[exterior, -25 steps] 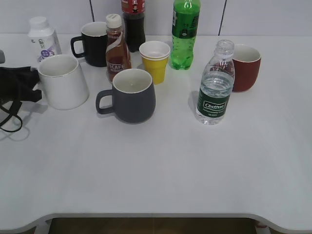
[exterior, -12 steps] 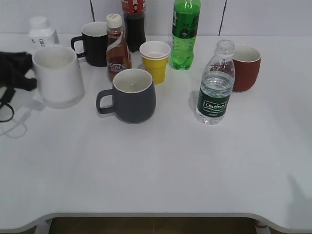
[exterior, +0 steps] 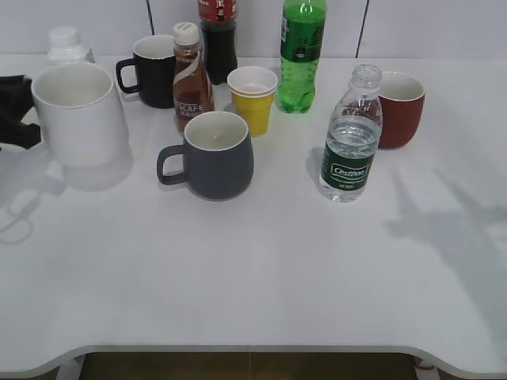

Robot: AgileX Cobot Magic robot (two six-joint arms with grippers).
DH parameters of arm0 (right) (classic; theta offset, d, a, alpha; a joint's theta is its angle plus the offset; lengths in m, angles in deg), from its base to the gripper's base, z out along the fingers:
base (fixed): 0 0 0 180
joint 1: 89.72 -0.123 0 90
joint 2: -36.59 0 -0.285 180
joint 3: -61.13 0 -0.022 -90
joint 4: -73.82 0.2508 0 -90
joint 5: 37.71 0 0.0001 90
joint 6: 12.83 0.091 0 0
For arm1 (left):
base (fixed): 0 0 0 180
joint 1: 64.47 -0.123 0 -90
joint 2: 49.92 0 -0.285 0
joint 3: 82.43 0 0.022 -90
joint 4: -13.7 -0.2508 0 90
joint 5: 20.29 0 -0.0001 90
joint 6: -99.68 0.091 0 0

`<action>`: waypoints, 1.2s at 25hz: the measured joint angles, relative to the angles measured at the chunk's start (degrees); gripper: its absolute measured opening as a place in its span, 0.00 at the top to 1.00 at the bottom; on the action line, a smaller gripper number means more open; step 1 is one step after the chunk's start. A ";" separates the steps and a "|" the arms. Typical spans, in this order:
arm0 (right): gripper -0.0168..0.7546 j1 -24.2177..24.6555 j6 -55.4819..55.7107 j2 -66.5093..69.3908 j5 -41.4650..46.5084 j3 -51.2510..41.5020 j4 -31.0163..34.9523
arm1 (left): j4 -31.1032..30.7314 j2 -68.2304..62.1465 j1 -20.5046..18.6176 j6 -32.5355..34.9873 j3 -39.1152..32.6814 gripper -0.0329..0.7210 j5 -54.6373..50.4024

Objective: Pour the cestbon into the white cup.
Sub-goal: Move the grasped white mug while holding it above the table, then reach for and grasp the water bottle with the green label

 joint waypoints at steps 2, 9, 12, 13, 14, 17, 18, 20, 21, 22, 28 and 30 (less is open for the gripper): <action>0.37 -1.29 6.97 5.49 -6.37 -3.04 -3.67 | -0.18 0.99 0.00 -0.05 -1.52 0.90 0.68; 0.32 -4.76 20.75 17.24 -15.93 -12.64 -19.05 | -1.02 4.59 0.00 -0.05 -3.32 0.90 1.71; 0.22 -5.34 21.28 24.68 -24.04 -12.69 -22.40 | -1.69 5.71 0.33 -0.22 -3.32 0.90 1.84; 0.19 -5.34 21.41 28.09 -26.44 -12.69 -22.69 | -1.71 5.89 0.63 -0.28 -3.32 0.90 1.84; 0.18 -5.34 21.42 30.59 -28.19 -12.69 -22.76 | -1.77 5.94 1.16 -0.32 -3.32 0.90 1.84; 0.16 -5.34 21.29 39.02 -32.46 -11.70 -23.19 | -1.83 6.00 3.35 -0.45 -3.32 0.90 1.26; 0.16 -5.34 21.17 41.38 -33.35 -11.01 -23.41 | -1.85 6.16 4.37 -0.50 -3.32 0.90 0.42; 0.16 -5.34 21.10 47.12 -35.02 -8.62 -24.77 | -1.96 6.73 6.37 -0.49 -3.39 0.90 -1.79; 0.16 -5.34 21.05 49.19 -35.67 -7.43 -25.69 | -1.96 7.02 7.46 -0.49 -3.40 0.90 -3.01; 0.16 -5.34 21.05 51.20 -36.28 -5.79 -26.61 | -2.01 7.32 8.54 -0.49 -3.40 0.90 -4.01; 0.18 -5.34 21.05 63.33 -35.09 5.20 -27.70 | -2.01 9.09 13.44 -0.49 -3.46 0.90 -7.30; 0.26 -5.40 20.93 65.41 -34.06 8.00 -28.25 | -1.95 9.39 15.08 -0.75 -3.46 0.90 -7.43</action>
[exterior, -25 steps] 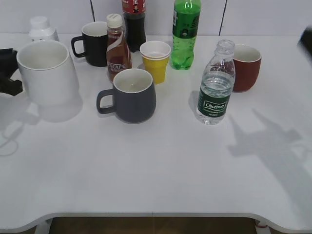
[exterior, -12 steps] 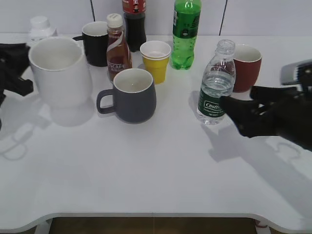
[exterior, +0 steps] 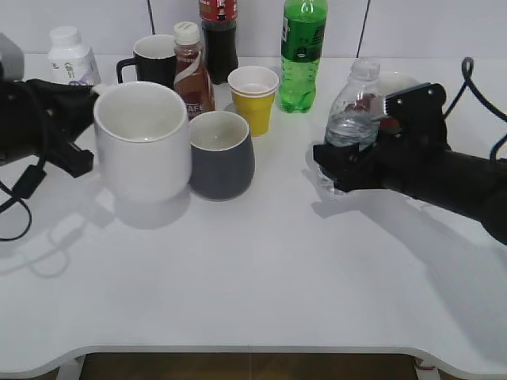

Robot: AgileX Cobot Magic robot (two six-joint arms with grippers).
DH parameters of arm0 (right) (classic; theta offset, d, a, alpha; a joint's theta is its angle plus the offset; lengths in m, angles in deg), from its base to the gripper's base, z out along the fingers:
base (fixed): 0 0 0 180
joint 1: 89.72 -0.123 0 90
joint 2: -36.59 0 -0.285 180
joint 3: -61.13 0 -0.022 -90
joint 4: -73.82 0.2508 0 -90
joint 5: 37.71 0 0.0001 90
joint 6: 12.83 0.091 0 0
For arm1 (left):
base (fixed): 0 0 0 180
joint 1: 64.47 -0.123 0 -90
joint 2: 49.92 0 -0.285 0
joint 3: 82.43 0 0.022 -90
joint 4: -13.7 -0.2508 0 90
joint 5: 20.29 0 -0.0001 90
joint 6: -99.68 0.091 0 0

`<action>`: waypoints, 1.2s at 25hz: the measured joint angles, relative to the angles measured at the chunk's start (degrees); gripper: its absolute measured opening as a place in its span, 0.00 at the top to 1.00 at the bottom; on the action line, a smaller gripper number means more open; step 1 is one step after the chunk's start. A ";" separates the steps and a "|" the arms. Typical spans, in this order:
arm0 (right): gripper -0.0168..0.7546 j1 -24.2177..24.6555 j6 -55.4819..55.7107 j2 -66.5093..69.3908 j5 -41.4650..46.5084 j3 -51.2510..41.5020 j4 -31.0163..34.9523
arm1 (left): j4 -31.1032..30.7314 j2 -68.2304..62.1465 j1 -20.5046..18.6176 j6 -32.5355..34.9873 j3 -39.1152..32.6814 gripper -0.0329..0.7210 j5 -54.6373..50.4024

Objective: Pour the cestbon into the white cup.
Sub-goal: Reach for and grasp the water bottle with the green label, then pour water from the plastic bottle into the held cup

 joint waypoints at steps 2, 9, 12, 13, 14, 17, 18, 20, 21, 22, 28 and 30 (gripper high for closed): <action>0.37 0.00 0.01 0.44 0.65 1.37 -1.47 | 0.00 0.05 1.71 -0.53 0.00 0.90 -0.11; 0.37 -1.94 -1.26 -7.06 9.65 2.25 -13.01 | 2.31 1.02 10.52 -1.23 -0.05 0.90 -5.91; 0.37 -6.16 -6.37 -12.66 21.08 5.83 -14.70 | 4.99 1.02 14.45 -1.25 -0.05 0.90 -7.83; 0.37 -7.62 -8.61 -13.94 24.29 7.10 -14.90 | 5.61 1.02 15.68 -1.30 -0.05 0.90 -8.28; 0.37 -9.28 -11.46 -15.31 27.62 8.85 -15.09 | 6.24 1.02 16.75 -1.38 -0.05 0.90 -8.66; 0.37 -13.12 -19.82 -16.77 34.53 12.54 -15.15 | 7.62 1.02 18.72 -1.43 -0.05 0.90 -9.56; 0.37 -14.39 -22.16 -16.96 36.74 13.82 -15.20 | 7.75 1.02 18.94 -1.43 -0.05 0.90 -9.62; 0.37 -15.66 -27.87 -17.00 40.01 15.62 -15.20 | 8.08 1.22 19.00 -1.43 -0.05 0.90 -10.35; 0.37 -15.91 -29.83 -17.00 40.66 16.13 -15.20 | 8.25 1.66 19.00 -1.43 -0.05 0.90 -11.31; 0.37 -16.03 -31.74 -17.00 41.09 16.31 -15.20 | 8.49 2.18 19.00 -1.43 -0.05 0.90 -12.24; 0.37 -16.14 -42.62 -17.00 42.61 16.49 -15.20 | 11.42 6.52 19.00 -1.43 0.09 0.90 -18.15; 0.37 -16.80 -43.50 -17.00 42.90 16.81 -15.20 | 11.81 7.14 19.42 -1.49 1.43 0.90 -22.17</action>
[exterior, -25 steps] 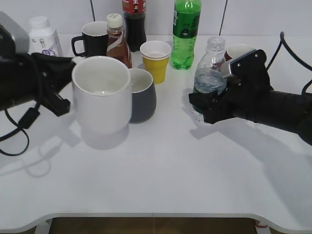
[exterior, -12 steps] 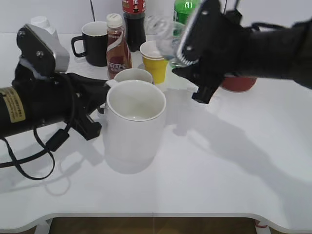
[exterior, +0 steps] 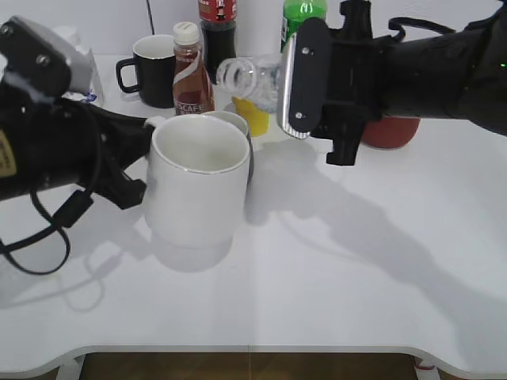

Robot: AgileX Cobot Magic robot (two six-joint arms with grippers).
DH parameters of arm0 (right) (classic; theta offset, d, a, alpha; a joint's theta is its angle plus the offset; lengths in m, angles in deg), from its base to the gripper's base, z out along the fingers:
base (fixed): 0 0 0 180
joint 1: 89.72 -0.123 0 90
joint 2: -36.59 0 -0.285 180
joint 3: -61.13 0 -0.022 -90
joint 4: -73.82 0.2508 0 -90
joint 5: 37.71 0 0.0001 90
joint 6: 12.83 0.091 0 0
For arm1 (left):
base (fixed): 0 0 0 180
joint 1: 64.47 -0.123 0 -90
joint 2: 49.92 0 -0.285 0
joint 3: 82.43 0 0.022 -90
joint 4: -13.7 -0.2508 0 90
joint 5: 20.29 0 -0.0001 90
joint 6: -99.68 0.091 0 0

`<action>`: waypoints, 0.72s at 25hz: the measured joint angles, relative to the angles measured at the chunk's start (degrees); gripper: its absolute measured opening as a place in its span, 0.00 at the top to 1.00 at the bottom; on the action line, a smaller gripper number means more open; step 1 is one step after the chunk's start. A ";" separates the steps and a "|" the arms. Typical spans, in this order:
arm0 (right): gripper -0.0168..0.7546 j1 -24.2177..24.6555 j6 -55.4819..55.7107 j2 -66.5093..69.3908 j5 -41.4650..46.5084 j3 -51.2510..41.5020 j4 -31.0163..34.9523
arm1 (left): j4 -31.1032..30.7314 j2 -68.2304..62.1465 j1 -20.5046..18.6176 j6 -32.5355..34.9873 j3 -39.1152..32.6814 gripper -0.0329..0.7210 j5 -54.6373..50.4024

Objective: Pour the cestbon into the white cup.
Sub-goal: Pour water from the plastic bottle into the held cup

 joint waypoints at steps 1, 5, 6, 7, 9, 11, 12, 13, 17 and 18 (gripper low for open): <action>0.37 -0.30 -0.19 0.00 0.00 0.26 0.00 | 0.14 0.19 0.44 0.00 1.09 0.90 -2.82; 0.37 -1.40 -2.06 0.00 1.01 1.76 0.00 | 0.62 0.19 2.73 0.00 4.78 0.90 -10.27; 0.37 -1.45 -2.61 0.00 1.56 2.07 0.00 | 0.93 0.19 3.25 0.00 5.58 0.90 -11.41; 0.37 -1.45 -3.57 0.00 2.55 2.36 0.00 | 1.46 0.19 3.57 -0.05 6.34 0.90 -12.79; 0.37 -1.45 -5.09 0.00 4.20 2.79 0.00 | 2.42 0.19 4.10 -0.05 7.51 0.90 -15.70; 0.37 -1.45 -7.29 0.00 5.02 2.90 0.00 | 3.68 0.19 4.16 -0.10 8.28 0.90 -17.67; 0.37 -1.45 -8.43 0.00 5.29 2.90 0.00 | 3.95 0.19 4.16 -0.10 8.37 0.90 -18.26; 0.37 -1.45 -9.44 0.00 5.35 2.90 0.00 | 4.08 0.19 4.16 -0.10 8.58 0.90 -18.72; 0.37 -1.45 -13.82 0.00 5.54 2.90 0.00 | 4.38 0.19 4.24 -0.10 9.43 0.90 -20.76; 0.37 -1.45 -14.57 0.00 5.54 2.90 0.00 | 4.38 0.19 4.49 -0.10 9.64 0.90 -20.87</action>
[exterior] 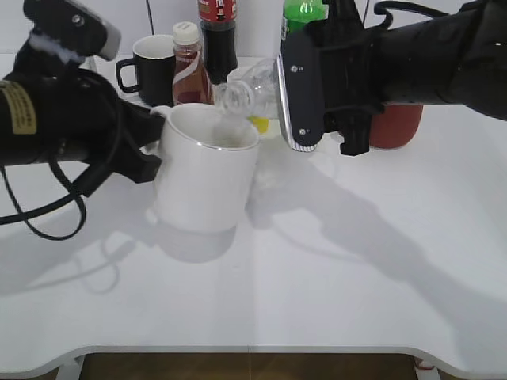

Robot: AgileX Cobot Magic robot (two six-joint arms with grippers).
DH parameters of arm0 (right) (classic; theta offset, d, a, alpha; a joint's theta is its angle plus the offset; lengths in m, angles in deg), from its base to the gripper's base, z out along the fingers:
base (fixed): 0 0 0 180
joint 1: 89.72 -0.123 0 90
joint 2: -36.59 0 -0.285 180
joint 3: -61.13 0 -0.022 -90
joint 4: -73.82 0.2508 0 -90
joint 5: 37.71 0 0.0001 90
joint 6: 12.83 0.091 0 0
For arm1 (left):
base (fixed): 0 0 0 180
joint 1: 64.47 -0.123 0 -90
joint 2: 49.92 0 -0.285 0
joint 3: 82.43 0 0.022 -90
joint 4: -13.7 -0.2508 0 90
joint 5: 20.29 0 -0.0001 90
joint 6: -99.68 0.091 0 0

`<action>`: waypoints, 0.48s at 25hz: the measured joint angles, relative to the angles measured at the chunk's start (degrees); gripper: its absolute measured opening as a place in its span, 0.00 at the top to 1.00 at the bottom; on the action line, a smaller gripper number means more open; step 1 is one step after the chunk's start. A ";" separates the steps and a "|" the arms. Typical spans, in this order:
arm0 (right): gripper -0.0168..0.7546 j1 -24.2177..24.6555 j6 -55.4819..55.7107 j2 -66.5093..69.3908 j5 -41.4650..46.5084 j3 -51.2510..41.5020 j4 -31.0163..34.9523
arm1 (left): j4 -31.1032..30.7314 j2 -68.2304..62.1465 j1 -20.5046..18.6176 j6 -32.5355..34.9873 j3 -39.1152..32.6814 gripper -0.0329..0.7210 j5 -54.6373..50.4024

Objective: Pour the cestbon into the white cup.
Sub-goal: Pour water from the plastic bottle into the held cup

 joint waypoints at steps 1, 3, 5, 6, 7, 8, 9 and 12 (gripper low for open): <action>0.37 0.00 -0.47 0.00 0.00 0.00 0.00 | 0.00 0.04 0.42 0.00 0.22 0.90 0.00; 0.37 0.00 -1.66 0.00 0.00 0.00 0.00 | -0.29 0.06 1.52 0.00 0.34 0.90 0.11; 0.37 0.00 -3.29 0.00 0.05 0.05 -0.15 | -0.49 0.11 2.66 0.00 0.34 0.90 0.11; 0.37 0.00 -3.83 0.00 0.05 0.03 -0.65 | -0.57 0.11 2.91 0.00 0.34 0.90 0.11; 0.37 0.00 -4.20 0.00 0.11 0.03 -1.55 | -0.63 0.11 3.08 0.00 0.34 0.90 0.05; 0.37 0.00 -4.36 0.00 0.11 0.07 -2.29 | -0.70 0.11 3.13 0.00 0.34 0.90 -0.07; 0.37 0.00 -4.45 0.00 0.11 0.19 -3.14 | -0.70 0.11 3.13 0.00 0.34 0.90 -0.21; 0.37 0.00 -4.85 0.00 0.11 0.27 -4.57 | -0.70 0.11 3.13 0.00 0.34 0.90 -0.28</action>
